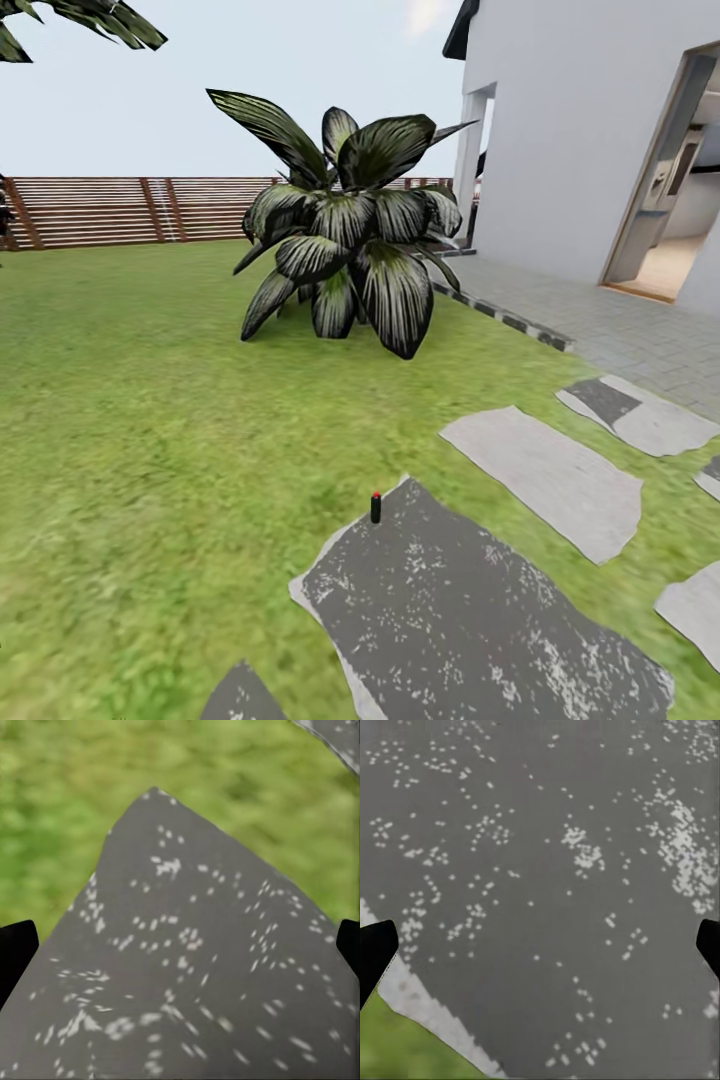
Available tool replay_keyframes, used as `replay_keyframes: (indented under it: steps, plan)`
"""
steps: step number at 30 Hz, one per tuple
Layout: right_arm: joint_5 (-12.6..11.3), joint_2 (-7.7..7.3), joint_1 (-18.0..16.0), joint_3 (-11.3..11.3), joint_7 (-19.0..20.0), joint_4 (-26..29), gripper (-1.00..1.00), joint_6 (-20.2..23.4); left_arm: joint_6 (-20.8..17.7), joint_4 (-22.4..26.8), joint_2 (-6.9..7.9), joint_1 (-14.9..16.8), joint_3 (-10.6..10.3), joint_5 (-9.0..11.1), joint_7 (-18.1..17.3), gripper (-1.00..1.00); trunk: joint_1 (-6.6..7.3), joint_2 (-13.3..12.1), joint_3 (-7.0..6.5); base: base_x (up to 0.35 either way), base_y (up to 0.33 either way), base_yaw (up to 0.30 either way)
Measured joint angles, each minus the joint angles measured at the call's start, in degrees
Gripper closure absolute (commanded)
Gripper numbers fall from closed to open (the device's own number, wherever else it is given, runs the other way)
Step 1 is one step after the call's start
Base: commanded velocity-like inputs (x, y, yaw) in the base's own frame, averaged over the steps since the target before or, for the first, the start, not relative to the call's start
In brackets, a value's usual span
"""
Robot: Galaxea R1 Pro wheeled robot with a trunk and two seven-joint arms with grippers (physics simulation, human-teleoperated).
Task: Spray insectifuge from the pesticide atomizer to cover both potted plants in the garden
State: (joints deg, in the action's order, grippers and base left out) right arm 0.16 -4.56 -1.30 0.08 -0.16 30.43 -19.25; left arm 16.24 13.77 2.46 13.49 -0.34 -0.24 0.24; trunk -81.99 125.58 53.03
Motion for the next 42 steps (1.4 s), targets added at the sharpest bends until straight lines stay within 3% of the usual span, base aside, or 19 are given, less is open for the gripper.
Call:
replay_keyframes:
  steps: [23, 42]
  plan:
    - [0.0, 0.0, 0.0, 0.0, 0.0, 0.02, -1.0, 0.0, 0.0, 0.0, 0.0, 0.0, -0.05, 0.0, 0.0, -1.0, -0.01, 0.0, 0.0, 0.267, -0.168, 0.266]
    - [-0.08, -0.01, 0.02, 0.0, 0.0, 0.04, -1.0, 0.01, 0.0, -0.02, -0.01, 0.01, 0.0, 0.0, 0.0, -1.0, -0.01, 0.0, 0.0, 0.186, -0.227, 0.018]
